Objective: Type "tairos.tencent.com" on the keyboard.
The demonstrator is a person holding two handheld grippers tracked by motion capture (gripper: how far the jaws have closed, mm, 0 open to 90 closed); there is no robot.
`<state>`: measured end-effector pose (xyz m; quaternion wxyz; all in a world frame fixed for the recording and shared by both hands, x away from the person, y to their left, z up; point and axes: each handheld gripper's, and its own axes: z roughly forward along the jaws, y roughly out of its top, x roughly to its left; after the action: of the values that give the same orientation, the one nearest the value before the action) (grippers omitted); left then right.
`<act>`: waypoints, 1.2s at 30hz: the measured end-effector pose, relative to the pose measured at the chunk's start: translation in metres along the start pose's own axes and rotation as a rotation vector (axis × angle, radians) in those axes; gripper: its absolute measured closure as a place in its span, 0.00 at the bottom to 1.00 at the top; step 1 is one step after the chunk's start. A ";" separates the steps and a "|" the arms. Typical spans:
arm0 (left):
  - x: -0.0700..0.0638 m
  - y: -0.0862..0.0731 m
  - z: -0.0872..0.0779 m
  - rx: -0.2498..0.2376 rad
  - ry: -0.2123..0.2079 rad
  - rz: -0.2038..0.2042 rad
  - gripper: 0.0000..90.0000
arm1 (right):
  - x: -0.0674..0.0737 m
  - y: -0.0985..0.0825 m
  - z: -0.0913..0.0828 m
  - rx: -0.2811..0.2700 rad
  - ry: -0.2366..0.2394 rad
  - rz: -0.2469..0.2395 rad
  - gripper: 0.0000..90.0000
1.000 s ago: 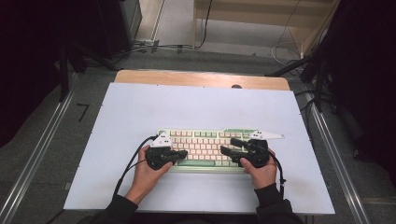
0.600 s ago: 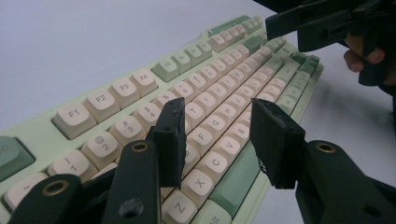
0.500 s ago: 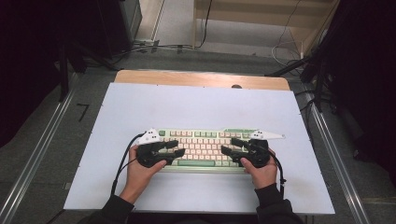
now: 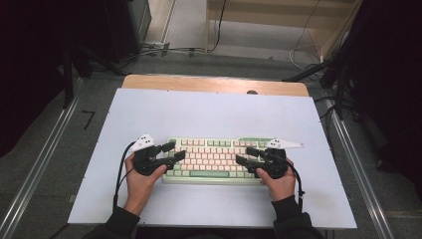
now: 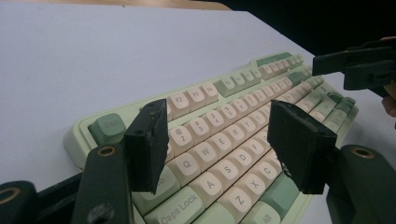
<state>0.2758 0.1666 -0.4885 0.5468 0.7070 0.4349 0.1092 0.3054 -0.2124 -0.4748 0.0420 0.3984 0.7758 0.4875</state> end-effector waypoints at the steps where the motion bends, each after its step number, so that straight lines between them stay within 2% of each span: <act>1: 0.000 0.000 0.000 0.000 0.000 0.000 0.44 | 0.000 0.000 0.000 0.000 0.002 -0.002 0.41; 4: 0.000 0.000 0.001 0.002 0.000 0.000 0.44 | 0.001 0.001 -0.001 -0.005 0.010 -0.012 0.53; 12: 0.000 -0.001 0.001 0.010 -0.001 -0.003 0.45 | 0.012 0.006 0.002 -0.001 0.028 -0.075 0.97; 19: -0.001 -0.002 0.002 0.012 0.000 -0.002 0.45 | 0.018 0.009 0.014 0.036 0.011 -0.105 0.97; 27: -0.001 -0.003 0.003 0.020 0.003 -0.003 0.45 | 0.015 0.011 0.032 0.083 -0.026 -0.130 0.97; 36: -0.002 -0.003 0.004 0.025 -0.001 0.002 0.45 | 0.014 0.010 0.042 0.122 -0.053 -0.134 0.97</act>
<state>0.2756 0.1626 -0.4925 0.5380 0.7143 0.4353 0.1038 0.3208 -0.1710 -0.4842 0.0706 0.3601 0.8277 0.4246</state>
